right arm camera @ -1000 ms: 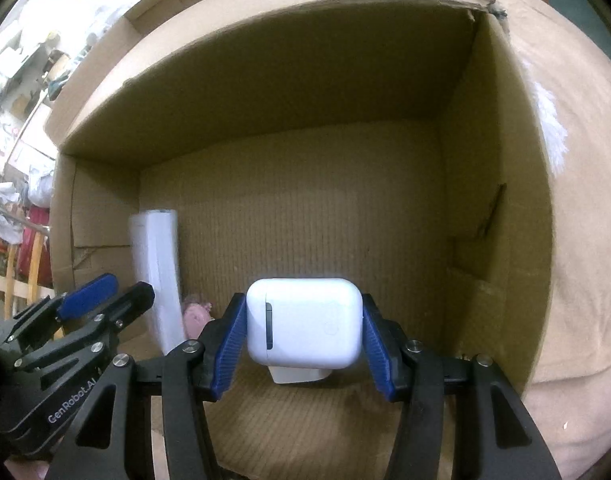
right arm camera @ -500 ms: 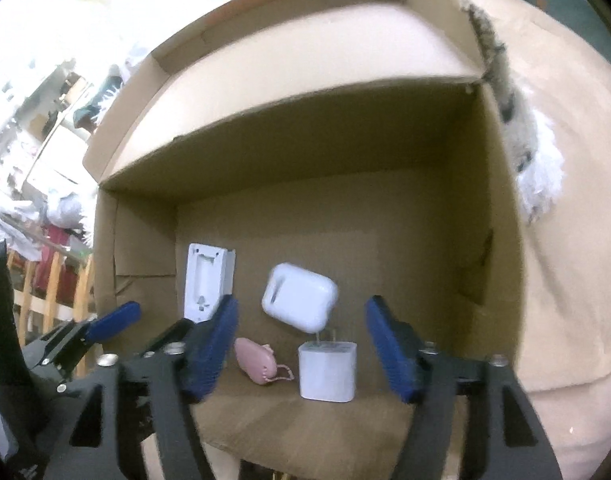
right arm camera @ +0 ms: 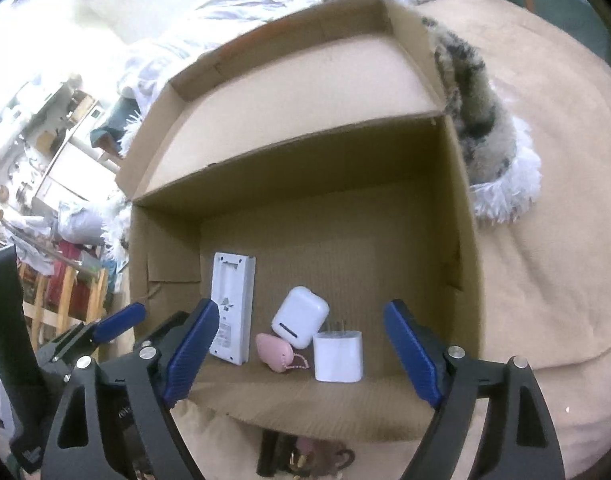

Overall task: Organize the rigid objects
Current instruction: 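Lower the remote and earbud case into the box and open both tools, then withdraw both tools from the box toward the black flashlight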

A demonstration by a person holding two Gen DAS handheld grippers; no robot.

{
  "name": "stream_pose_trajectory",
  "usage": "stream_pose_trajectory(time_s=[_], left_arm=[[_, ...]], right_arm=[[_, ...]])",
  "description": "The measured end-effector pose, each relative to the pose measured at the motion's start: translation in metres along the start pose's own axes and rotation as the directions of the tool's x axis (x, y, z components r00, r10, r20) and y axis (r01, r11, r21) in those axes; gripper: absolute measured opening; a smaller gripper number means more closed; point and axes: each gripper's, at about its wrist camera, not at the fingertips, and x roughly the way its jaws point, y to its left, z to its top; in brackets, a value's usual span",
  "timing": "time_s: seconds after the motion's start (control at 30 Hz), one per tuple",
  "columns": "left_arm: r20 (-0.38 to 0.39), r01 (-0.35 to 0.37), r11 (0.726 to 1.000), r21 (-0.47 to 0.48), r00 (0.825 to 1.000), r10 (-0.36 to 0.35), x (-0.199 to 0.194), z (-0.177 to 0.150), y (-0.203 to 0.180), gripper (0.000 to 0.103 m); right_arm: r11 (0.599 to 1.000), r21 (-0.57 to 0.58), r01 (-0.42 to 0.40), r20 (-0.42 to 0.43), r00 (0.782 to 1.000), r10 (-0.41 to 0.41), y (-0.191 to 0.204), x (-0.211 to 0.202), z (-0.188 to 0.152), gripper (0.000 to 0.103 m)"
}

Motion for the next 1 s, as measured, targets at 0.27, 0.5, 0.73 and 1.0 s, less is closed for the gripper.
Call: stream_pose_trajectory(time_s=[0.27,0.5,0.73,1.0], left_arm=[[0.006,0.007,1.000,-0.020,1.000,-0.006,-0.025,-0.020,0.010,0.060],[-0.018,0.018,0.996,-0.085,1.000,-0.019,-0.033,-0.048,0.027,0.061],[-0.067,0.010,0.991,-0.134,0.998,-0.019,-0.021,-0.072,0.036,0.061],[-0.186,0.083,0.987,-0.139,0.977,-0.108,0.014,-0.091,0.024,0.061]], right_arm=[[1.000,0.002,0.007,0.009,1.000,-0.007,-0.004,-0.022,-0.014,0.090],[1.000,-0.012,0.007,0.015,1.000,-0.007,-0.001,-0.039,-0.032,0.090],[0.998,0.055,-0.024,-0.034,0.999,0.026,-0.013,-0.039,-0.059,0.090],[0.990,0.142,-0.016,-0.065,0.998,0.025,-0.028,-0.027,-0.076,0.090]])
